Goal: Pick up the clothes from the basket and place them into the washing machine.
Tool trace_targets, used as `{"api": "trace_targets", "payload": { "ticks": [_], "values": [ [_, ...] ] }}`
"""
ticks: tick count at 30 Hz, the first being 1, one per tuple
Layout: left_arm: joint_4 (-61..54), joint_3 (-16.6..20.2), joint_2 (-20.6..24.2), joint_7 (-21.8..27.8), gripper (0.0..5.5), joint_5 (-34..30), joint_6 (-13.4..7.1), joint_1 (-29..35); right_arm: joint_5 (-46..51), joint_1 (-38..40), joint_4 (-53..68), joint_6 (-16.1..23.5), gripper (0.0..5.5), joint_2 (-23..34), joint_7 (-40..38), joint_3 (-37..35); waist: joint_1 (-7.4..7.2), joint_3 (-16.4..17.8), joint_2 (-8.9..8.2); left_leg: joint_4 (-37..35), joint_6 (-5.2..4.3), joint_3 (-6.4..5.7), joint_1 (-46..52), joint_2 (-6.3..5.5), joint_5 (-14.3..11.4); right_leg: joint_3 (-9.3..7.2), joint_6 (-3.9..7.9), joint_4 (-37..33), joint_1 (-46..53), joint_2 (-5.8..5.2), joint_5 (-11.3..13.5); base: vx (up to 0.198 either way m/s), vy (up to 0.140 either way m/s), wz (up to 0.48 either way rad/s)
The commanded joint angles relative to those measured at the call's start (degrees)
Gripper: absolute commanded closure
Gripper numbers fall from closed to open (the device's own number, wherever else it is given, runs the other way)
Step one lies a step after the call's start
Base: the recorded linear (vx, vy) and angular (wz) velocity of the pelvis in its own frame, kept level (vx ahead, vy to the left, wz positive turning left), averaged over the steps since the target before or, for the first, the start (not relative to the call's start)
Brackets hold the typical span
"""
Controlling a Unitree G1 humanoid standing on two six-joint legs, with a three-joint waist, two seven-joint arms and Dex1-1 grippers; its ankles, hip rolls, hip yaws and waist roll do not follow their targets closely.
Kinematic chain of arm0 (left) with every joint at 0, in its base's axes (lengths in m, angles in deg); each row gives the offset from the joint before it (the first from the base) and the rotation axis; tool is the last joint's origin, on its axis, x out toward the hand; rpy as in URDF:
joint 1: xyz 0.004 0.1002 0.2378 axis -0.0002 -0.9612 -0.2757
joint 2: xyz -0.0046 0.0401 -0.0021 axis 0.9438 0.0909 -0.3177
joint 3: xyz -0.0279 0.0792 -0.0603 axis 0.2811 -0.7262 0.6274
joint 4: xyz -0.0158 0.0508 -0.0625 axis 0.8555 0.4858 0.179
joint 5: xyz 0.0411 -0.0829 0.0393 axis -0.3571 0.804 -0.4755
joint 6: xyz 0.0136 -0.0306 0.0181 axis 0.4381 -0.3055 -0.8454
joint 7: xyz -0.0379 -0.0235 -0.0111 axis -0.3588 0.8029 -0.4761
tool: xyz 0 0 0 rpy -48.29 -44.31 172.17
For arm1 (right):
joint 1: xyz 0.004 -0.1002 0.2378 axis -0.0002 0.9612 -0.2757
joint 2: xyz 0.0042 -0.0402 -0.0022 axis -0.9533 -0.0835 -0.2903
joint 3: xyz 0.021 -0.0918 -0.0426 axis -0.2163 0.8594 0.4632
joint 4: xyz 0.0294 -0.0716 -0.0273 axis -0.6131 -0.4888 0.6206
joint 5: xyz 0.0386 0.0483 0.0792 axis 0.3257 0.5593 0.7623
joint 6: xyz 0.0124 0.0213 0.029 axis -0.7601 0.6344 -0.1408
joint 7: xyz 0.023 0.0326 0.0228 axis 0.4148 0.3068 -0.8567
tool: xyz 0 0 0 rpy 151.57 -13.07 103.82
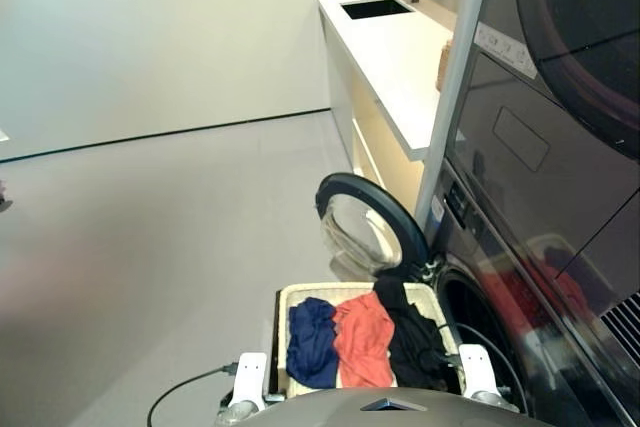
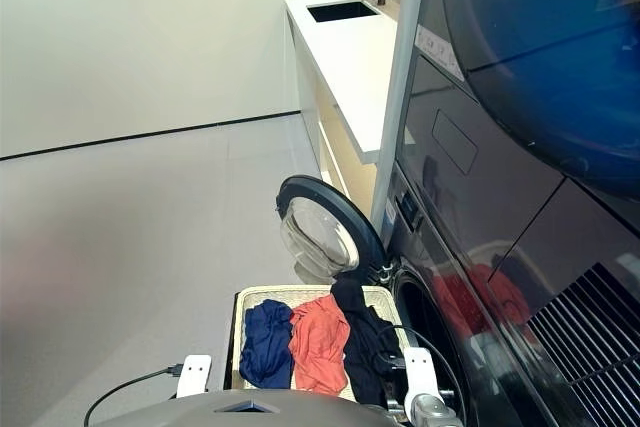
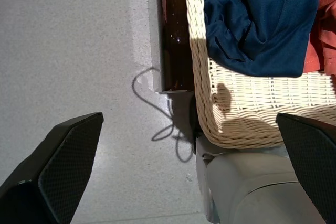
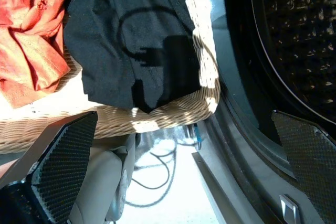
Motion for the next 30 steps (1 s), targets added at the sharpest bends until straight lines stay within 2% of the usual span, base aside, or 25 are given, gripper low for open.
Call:
{"api": "trace_targets", "payload": {
  "ticks": [1,7,18,24,30],
  "values": [
    [1.3,2.1,1.1,0.9,0.00,1.3,-2.0,5.0,-0.2,-5.5,-3.4,2.2,0.00,-3.8,0.4,0.0,-0.01,2.0,-6.05,2.5,-0.31,2.39,1.3,-3.04,-3.9,0.89,5.16,-0.9,2.6,-1.91,-3.6,0.000,0.000,0.000],
    [1.4,1.8,0.6,0.8,0.00,1.0,-2.2,4.8,-0.5,-6.6,-5.6,1.9,0.00,-4.5,0.0,-0.4,0.28,1.8,-5.85,2.1,-0.24,2.29,1.9,-3.01,-4.0,0.51,5.24,-1.2,3.2,-2.02,-3.6,0.000,0.000,0.000],
    [0.9,-0.2,-0.1,0.8,0.00,-0.9,-2.1,5.0,-1.2,-6.5,-5.7,1.8,0.00,-4.7,0.1,0.1,-0.08,2.0,-5.23,1.8,-0.14,2.60,1.8,-3.10,-3.9,0.68,5.36,-1.3,2.7,-2.22,-3.3,0.000,0.000,0.000],
    [-1.7,-1.6,-0.1,0.7,0.00,-0.8,-2.8,6.1,-1.1,-7.7,-5.2,2.1,0.00,-3.6,0.4,0.2,-0.10,3.2,-4.59,1.8,-0.12,2.44,0.2,-3.36,-3.5,0.51,5.51,-1.2,1.0,-2.57,-2.8,0.000,0.000,0.000],
    [-3.6,-2.6,0.8,0.2,0.00,-0.6,-3.2,8.2,-0.2,-8.8,-2.9,2.8,0.00,-2.4,0.5,0.8,-0.41,5.1,-4.63,2.3,-0.15,2.44,-2.9,-3.55,-2.7,0.70,5.49,-0.4,-2.4,-2.77,-2.0,-0.080,0.015,0.005]
  ]
}}
